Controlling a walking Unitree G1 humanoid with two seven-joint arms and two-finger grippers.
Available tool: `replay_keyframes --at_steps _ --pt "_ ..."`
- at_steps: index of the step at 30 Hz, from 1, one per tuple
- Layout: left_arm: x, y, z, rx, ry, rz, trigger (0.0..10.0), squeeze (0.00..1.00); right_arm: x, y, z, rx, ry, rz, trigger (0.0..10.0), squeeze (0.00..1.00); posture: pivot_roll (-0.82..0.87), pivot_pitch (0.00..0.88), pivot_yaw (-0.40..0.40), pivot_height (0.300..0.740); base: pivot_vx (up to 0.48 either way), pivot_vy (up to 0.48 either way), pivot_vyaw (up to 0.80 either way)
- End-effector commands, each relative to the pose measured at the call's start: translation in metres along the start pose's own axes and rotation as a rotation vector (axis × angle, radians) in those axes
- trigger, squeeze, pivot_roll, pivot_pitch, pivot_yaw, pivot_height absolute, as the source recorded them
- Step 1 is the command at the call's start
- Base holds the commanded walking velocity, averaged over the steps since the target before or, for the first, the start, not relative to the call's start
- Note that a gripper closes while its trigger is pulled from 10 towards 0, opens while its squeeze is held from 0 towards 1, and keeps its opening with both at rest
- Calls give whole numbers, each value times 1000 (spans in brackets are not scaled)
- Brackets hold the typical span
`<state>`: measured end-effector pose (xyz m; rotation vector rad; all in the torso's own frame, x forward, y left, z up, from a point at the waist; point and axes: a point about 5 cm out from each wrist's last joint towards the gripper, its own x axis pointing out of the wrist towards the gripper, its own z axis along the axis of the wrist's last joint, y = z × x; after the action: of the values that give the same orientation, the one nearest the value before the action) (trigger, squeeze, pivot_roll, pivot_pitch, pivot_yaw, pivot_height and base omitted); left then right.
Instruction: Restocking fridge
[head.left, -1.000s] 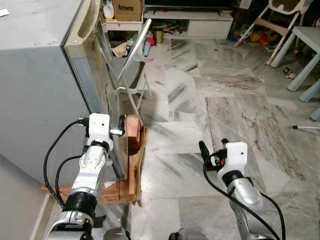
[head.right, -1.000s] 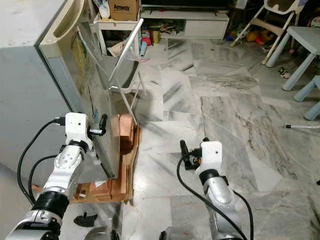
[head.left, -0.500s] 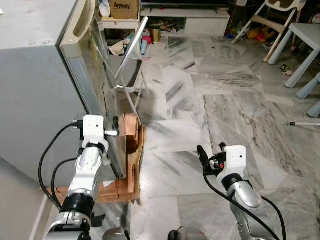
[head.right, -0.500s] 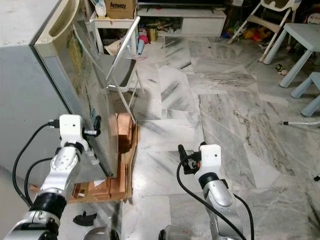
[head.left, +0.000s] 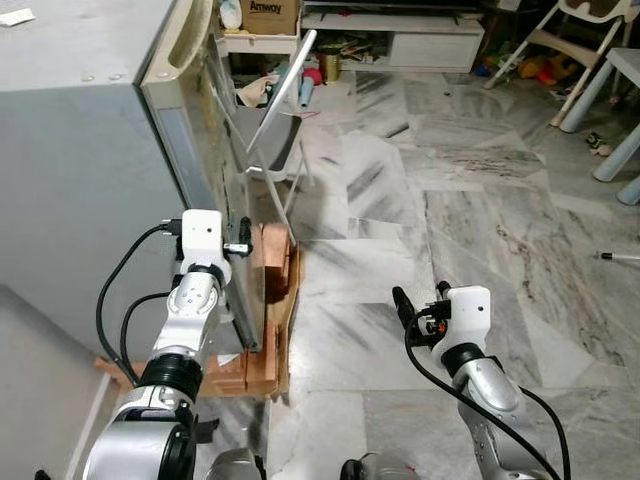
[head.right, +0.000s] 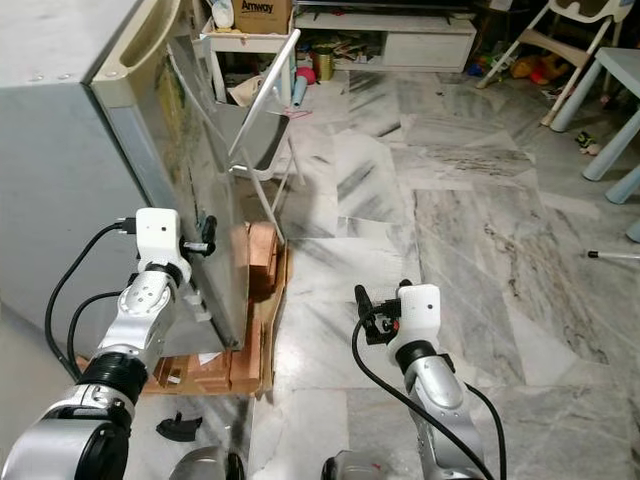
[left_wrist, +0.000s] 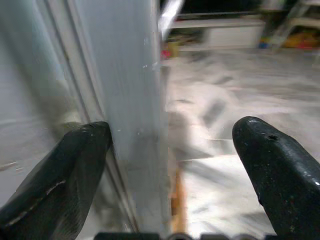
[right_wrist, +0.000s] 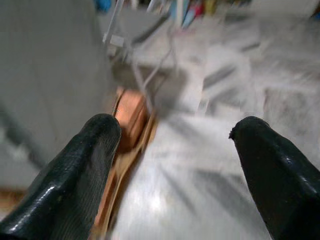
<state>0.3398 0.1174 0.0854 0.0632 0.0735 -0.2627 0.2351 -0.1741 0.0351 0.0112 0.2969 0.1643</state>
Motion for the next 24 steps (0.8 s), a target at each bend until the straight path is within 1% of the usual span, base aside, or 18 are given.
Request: replay_keyframes --at_steps 1,2,3,4,5,6,7,8,10,12,14,15,17,19,20,21,23,24 --pt "11 -81 51 81 -189 -418 10000 0 0 3 -14 6 104 26 10000 0 -58 8 8 740 0 0 0" --pt "11 -81 51 81 -189 -418 10000 0 0 3 -14 6 104 26 10000 0 -58 8 8 740 0 0 0" --pt "9 -103 64 94 -236 -521 10000 0 0 5 -15 20 109 44 10000 0 -59 6 12 740 0 0 0" --pt "6 -117 72 104 -266 -582 10000 0 0 6 -15 30 107 56 10000 0 -59 6 12 740 0 0 0" --pt "2 -138 85 98 -309 -670 10000 0 1 8 -15 31 108 68 10000 0 -61 2 19 740 0 0 0" --pt "-6 -168 105 85 -384 -779 10000 0 3 11 -14 28 108 80 10000 0 -64 0 25 740 0 0 0" --pt "-6 -175 111 71 -402 -793 10000 0 4 12 -15 27 110 81 10000 0 -66 0 28 740 0 0 0" --pt "-6 -175 111 71 -402 -793 10000 0 4 12 -15 27 110 81 10000 0 -66 0 28 740 0 0 0" --pt "1 -171 113 60 -403 -746 10000 0 5 14 -15 31 110 80 10000 0 -71 0 34 740 0 0 0" --pt "8 -157 111 53 -390 -683 10000 0 5 15 -15 36 112 81 10000 0 -73 0 37 740 0 0 0" --pt "11 -134 110 32 -386 -611 10000 0 5 15 -15 42 117 83 10000 0 -61 0 37 740 0 0 0" --pt "10 -122 108 30 -386 -580 10000 0 5 15 -16 45 119 85 10000 0 -57 0 36 740 0 0 0" --pt "8 -105 101 40 -369 -536 10000 0 6 16 -16 48 119 91 10000 0 -57 0 36 740 0 0 0" --pt "4 -86 89 45 -342 -479 10000 0 8 17 -15 47 113 110 10000 0 -41 0 35 740 0 0 0" --pt "3 -82 86 44 -332 -470 10000 0 8 18 -15 46 111 115 10000 0 -39 0 34 740 0 0 0" --pt "-1 -70 72 54 -288 -431 10000 0 9 19 -14 42 104 123 10000 0 -36 0 32 740 0 0 0" --pt "-4 -65 65 61 -273 -421 10000 0 10 19 -12 40 93 123 10000 0 -32 0 30 740 0 0 0" --pt "-10 -58 55 74 -256 -403 10000 0 10 20 -11 35 81 126 10000 0 -30 0 27 740 270 0 0"
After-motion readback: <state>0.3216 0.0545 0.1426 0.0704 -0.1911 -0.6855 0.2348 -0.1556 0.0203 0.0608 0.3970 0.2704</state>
